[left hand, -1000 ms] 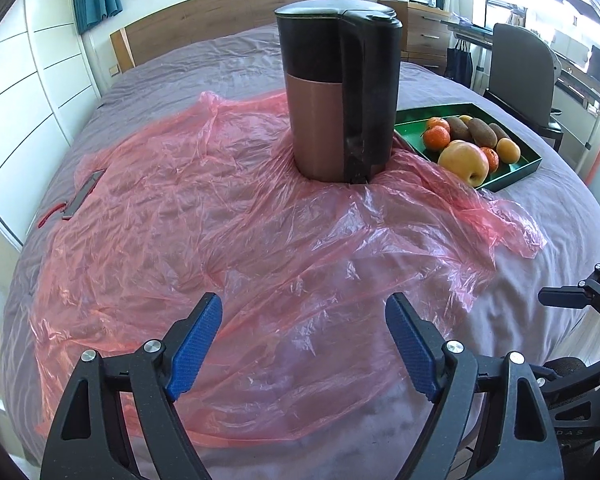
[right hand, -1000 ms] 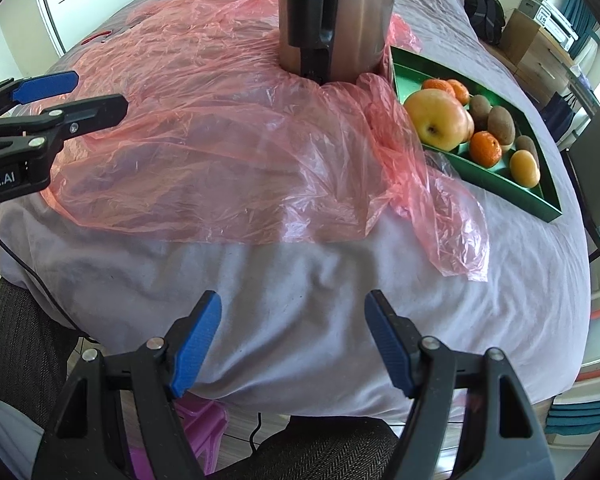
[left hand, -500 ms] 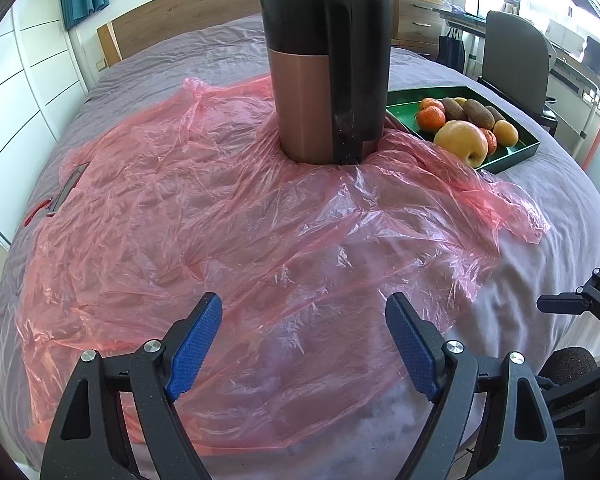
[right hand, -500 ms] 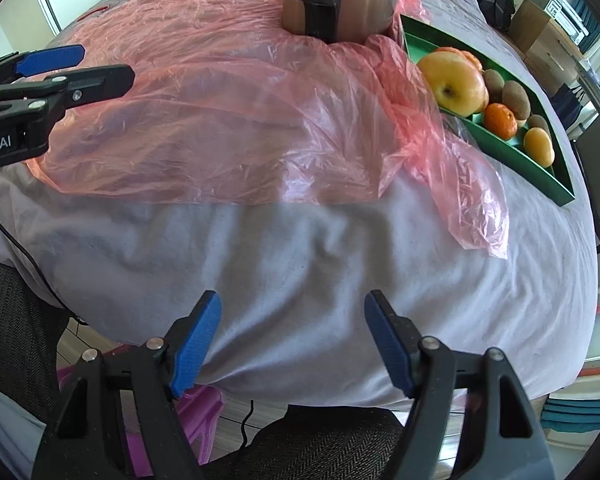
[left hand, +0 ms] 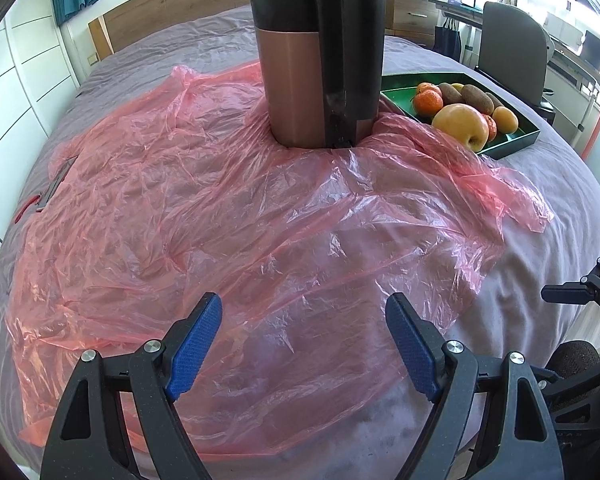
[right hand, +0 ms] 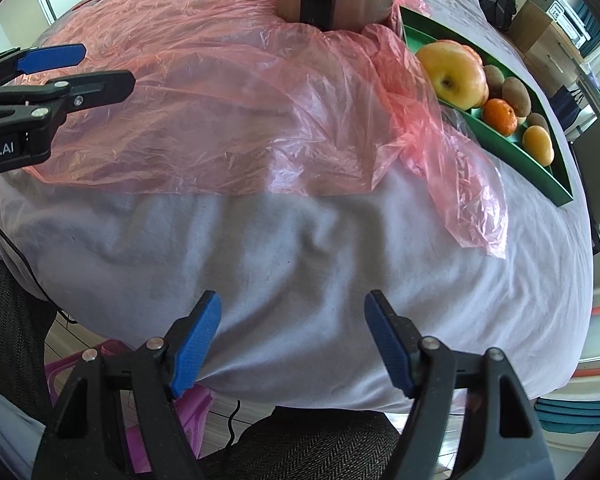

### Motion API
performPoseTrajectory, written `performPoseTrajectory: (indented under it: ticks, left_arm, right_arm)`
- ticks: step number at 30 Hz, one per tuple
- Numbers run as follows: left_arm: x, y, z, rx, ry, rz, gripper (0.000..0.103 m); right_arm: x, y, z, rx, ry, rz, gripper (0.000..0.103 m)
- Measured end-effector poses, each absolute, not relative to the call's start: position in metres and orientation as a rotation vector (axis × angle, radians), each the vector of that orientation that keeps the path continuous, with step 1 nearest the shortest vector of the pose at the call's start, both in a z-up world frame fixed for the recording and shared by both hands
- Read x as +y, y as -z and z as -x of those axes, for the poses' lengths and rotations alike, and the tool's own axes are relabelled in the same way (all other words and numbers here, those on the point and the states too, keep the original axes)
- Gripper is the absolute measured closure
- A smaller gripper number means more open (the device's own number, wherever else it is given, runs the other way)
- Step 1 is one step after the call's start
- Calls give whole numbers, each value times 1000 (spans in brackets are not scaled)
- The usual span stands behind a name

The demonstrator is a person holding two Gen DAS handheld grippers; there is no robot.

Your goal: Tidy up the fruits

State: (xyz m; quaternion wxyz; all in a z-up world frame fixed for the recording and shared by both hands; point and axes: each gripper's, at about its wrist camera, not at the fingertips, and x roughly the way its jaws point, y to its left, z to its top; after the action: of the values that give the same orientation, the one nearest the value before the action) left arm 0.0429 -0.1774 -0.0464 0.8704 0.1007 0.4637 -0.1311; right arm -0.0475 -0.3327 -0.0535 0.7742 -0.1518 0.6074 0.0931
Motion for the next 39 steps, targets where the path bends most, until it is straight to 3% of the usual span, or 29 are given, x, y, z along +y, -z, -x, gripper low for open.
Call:
performPoseTrajectory:
  ticks: [23, 37, 39]
  left_arm:
    - [-188, 49, -35, 976, 317, -212, 23]
    - [-202, 40, -31, 896, 271, -179, 23]
    - [-202, 38, -31, 888, 267, -177, 11]
  right_arm:
    - [-332, 56, 51, 1326, -188, 336, 0]
    - [-381, 13, 33, 1075, -59, 208, 0]
    - [-384, 6, 30, 1040, -39, 188, 0]
